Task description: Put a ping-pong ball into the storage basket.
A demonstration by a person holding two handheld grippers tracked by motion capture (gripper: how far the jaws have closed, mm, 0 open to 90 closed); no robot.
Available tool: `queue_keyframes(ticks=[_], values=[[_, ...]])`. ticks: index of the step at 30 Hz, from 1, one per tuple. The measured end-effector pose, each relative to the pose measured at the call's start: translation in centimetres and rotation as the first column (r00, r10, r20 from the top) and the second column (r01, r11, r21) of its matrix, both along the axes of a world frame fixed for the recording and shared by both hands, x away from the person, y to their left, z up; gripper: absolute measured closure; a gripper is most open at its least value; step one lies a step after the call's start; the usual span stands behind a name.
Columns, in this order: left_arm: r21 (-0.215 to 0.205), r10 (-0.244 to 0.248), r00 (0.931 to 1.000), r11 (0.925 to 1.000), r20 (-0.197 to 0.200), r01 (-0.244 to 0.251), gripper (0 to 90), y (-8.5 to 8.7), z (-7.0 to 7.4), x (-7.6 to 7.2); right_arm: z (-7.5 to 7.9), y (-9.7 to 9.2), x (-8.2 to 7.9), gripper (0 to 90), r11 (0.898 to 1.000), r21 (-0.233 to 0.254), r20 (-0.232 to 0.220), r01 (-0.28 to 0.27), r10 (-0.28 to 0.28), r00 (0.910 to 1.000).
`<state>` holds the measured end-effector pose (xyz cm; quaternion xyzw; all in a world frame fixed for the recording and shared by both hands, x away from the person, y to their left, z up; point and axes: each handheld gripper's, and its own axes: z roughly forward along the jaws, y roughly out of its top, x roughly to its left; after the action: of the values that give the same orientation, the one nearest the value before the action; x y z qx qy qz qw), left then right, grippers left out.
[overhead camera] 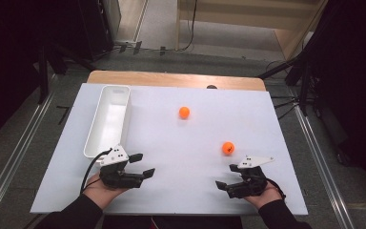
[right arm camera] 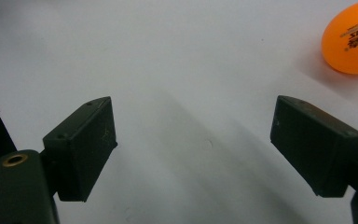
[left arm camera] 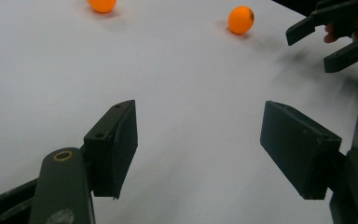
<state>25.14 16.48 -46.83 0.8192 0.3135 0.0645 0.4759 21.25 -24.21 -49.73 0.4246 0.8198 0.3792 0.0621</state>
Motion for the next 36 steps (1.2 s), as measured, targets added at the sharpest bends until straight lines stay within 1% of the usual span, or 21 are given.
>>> queue_keyframes(ticks=[1, 3, 6, 8, 10, 12, 15, 17, 19, 20, 21, 23, 24, 26, 29, 31, 32, 33, 34, 35, 36], values=[[0.008, -0.001, 1.0000, 1.0000, 0.000, 0.001, 28.1, -0.1, 0.0, 0.1, 0.0, 0.0, 0.0, 12.8, 1.000, 0.000, 0.000, 0.000, 0.000, 1.0000], [0.007, -0.001, 1.0000, 1.0000, 0.006, 0.001, 28.0, -0.3, 0.0, 0.2, 0.0, -0.1, 0.0, 12.8, 1.000, 0.005, -0.003, -0.003, 0.003, 1.0000], [0.022, -0.003, 0.9998, 0.9998, 0.018, 0.003, 28.1, -0.7, -0.1, 0.4, 0.0, -0.1, 0.0, 12.8, 1.000, 0.002, 0.004, -0.007, 0.006, 1.0000], [0.014, 0.000, 1.0000, 0.9999, 0.009, 0.000, 28.0, -1.0, -0.2, 0.6, -0.1, -0.1, -0.1, 12.8, 1.000, 0.003, 0.009, -0.005, 0.005, 0.9999], [0.008, -0.003, 1.0000, 1.0000, 0.003, 0.003, 25.3, -1.2, -0.2, 0.7, 0.0, -0.2, -0.1, 12.8, 1.000, 0.005, 0.008, -0.004, 0.004, 1.0000], [0.006, -0.002, 1.0000, 1.0000, 0.008, 0.002, 25.3, -1.3, -0.2, 0.8, 0.0, -0.2, -0.1, 12.8, 1.000, 0.005, 0.008, -0.002, 0.002, 1.0000], [-0.004, 0.007, 1.0000, 1.0000, 0.002, -0.007, 21.8, -1.6, -0.1, 1.2, -0.1, -0.1, -0.1, 12.8, 1.000, 0.006, 0.009, -0.001, 0.001, 1.0000], [-0.007, 0.011, 0.9999, 0.9999, 0.002, -0.011, 21.8, -1.6, 0.0, 1.2, -0.1, -0.1, -0.1, 12.8, 1.000, 0.006, 0.009, -0.005, 0.005, 0.9999], [-0.023, 0.014, 0.9999, 0.9996, 0.007, -0.014, 21.8, -1.6, 0.2, 1.4, -0.1, -0.2, -0.1, 12.8, 1.000, 0.003, 0.009, -0.005, 0.005, 0.9999], [-0.033, 0.006, 0.9998, 0.9994, 0.017, -0.005, 21.9, -1.6, 0.3, 1.5, -0.1, -0.2, -0.1, 12.8, 1.000, 0.003, 0.009, -0.004, 0.004, 0.9999], [-0.033, 0.006, 0.9998, 0.9994, 0.017, -0.005, 21.9, -1.6, 0.3, 1.5, -0.1, -0.2, -0.1, 12.8, 1.000, 0.005, 0.006, -0.001, 0.001, 1.0000], [-0.025, 0.005, 0.9995, 0.9997, 0.032, -0.005, 21.8, -1.7, 0.6, 1.6, -0.1, -0.2, -0.1, 12.8, 1.000, 0.007, 0.005, -0.001, 0.001, 1.0000], [-0.028, 0.009, 0.9996, 0.9996, 0.027, -0.009, 21.7, -1.8, 0.7, 1.7, -0.1, -0.2, -0.1, 12.8, 1.000, 0.008, 0.004, 0.001, -0.001, 1.0000], [-0.013, 0.002, 0.9998, 0.9999, 0.022, -0.002, 21.5, -1.9, 0.7, 1.9, -0.1, -0.2, -0.1, 12.8, 1.000, 0.009, 0.004, 0.001, -0.001, 1.0000], [-0.010, -0.006, 0.9999, 0.9999, 0.009, 0.006, 16.4, -2.0, 0.7, 2.2, 0.0, -0.3, -0.2, 12.8, 1.000, 0.009, 0.005, 0.001, -0.001, 1.0000], [-0.008, -0.019, 0.9998, 0.9998, -0.011, 0.019, 12.2, -2.4, 0.6, 2.4, 0.0, -0.3, -0.2, 12.8, 1.000, 0.009, 0.006, -0.005, 0.005, 1.0000], [-0.013, -0.028, 0.9993, 0.9995, -0.024, 0.027, 7.1, -2.5, 0.6, 2.5, 0.0, -0.3, -0.2, 12.8, 1.000, 0.009, 0.006, -0.005, 0.005, 1.0000], [-0.013, -0.028, 0.9993, 0.9995, -0.024, 0.027, 0.0, -2.5, 0.6, 2.5, 0.0, -0.3, -0.2, 12.8, 1.000, 0.009, 0.006, -0.005, 0.005, 1.0000], [-0.018, -0.043, 0.9980, 0.9989, -0.046, 0.043, 0.0, -2.8, 0.6, 2.5, 0.0, -0.3, -0.2, 12.8, 1.000, 0.009, 0.006, -0.005, 0.005, 1.0000], [-0.019, -0.049, 0.9976, 0.9987, -0.050, 0.048, 0.0, -3.0, 0.6, 2.4, 0.0, -0.3, -0.2, 12.8, 1.000, 0.009, 0.007, -0.006, 0.006, 1.0000], [-0.017, -0.060, 0.9976, 0.9981, -0.033, 0.060, 0.0, -3.5, 0.7, 2.1, -0.1, -0.3, -0.2, 12.8, 1.000, 0.010, 0.009, -0.005, 0.005, 1.0000]])
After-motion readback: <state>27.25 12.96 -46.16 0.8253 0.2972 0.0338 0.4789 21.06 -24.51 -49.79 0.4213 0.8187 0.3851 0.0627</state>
